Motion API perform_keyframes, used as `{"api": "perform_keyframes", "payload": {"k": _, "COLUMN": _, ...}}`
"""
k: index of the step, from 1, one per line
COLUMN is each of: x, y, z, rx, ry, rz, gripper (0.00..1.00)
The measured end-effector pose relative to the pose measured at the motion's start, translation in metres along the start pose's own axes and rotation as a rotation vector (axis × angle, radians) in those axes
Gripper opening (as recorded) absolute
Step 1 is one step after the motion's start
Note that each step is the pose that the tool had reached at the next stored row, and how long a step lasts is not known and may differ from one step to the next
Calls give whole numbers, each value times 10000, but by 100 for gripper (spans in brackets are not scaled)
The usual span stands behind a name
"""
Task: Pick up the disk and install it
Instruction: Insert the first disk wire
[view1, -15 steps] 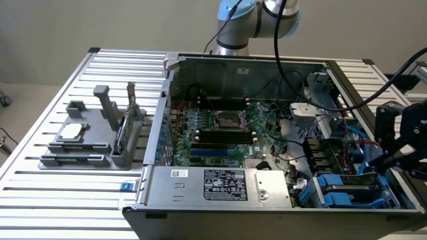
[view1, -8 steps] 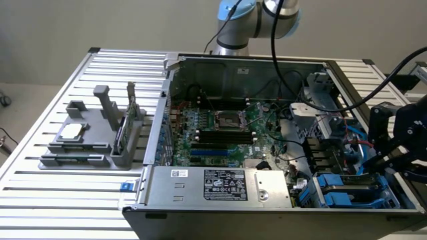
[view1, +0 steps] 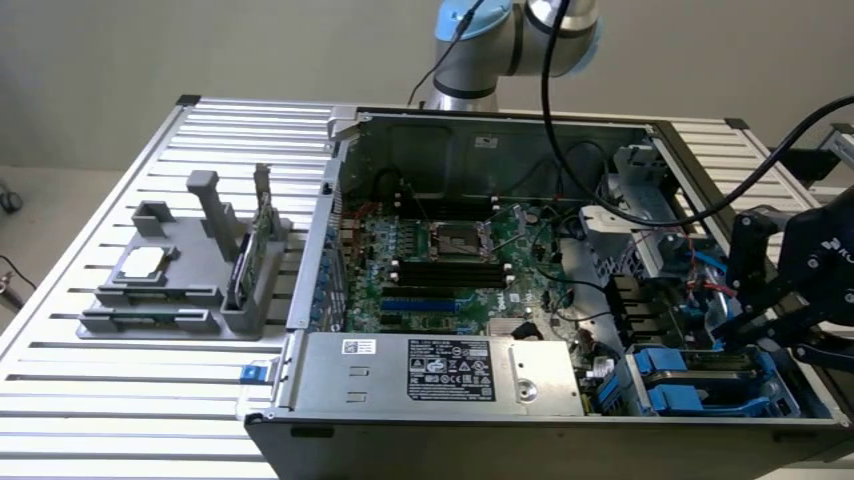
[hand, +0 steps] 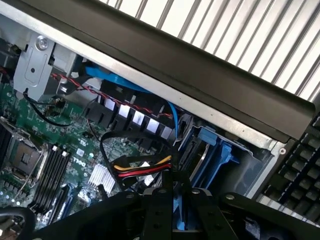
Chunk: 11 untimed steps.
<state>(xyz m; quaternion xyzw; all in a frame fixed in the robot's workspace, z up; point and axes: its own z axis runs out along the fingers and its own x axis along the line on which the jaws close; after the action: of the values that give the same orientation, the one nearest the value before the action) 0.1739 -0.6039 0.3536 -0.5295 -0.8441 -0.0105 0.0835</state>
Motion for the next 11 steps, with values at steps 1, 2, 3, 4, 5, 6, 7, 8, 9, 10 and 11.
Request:
{"api": "perform_keyframes", "payload": {"k": 1, "x": 3, "y": 1, "z": 1, "rx": 30, "ry": -41, "rz": 16, "gripper": 16}}
{"api": "perform_keyframes", "payload": {"k": 2, "x": 7, "y": 3, "z": 2, "rx": 47, "ry": -68, "rz": 31, "gripper": 16}}
{"api": "perform_keyframes", "payload": {"k": 3, "x": 9, "y": 5, "z": 2, "rx": 55, "ry": -83, "rz": 53, "gripper": 16}}
{"api": "perform_keyframes", "payload": {"k": 4, "x": 10, "y": 6, "z": 3, "rx": 61, "ry": -88, "rz": 82, "gripper": 16}}
{"api": "perform_keyframes", "payload": {"k": 5, "x": 11, "y": 6, "z": 6, "rx": 65, "ry": -90, "rz": 125, "gripper": 16}}
{"api": "perform_keyframes", "payload": {"k": 6, "x": 11, "y": 7, "z": 8, "rx": 70, "ry": -87, "rz": 171, "gripper": 16}}
{"api": "perform_keyframes", "payload": {"k": 7, "x": 12, "y": 8, "z": 10, "rx": 77, "ry": -87, "rz": 219, "gripper": 16}}
{"api": "perform_keyframes", "payload": {"k": 8, "x": 14, "y": 9, "z": 12, "rx": 87, "ry": -96, "rz": 256, "gripper": 16}}
{"api": "perform_keyframes", "payload": {"k": 9, "x": 17, "y": 11, "z": 14, "rx": 102, "ry": -127, "rz": 279, "gripper": 16}}
{"api": "perform_keyframes", "payload": {"k": 10, "x": 28, "y": 16, "z": 16, "rx": 126, "ry": -178, "rz": 288, "gripper": 16}}
{"api": "perform_keyframes", "payload": {"k": 11, "x": 46, "y": 26, "z": 20, "rx": 165, "ry": -262, "rz": 300, "gripper": 16}}
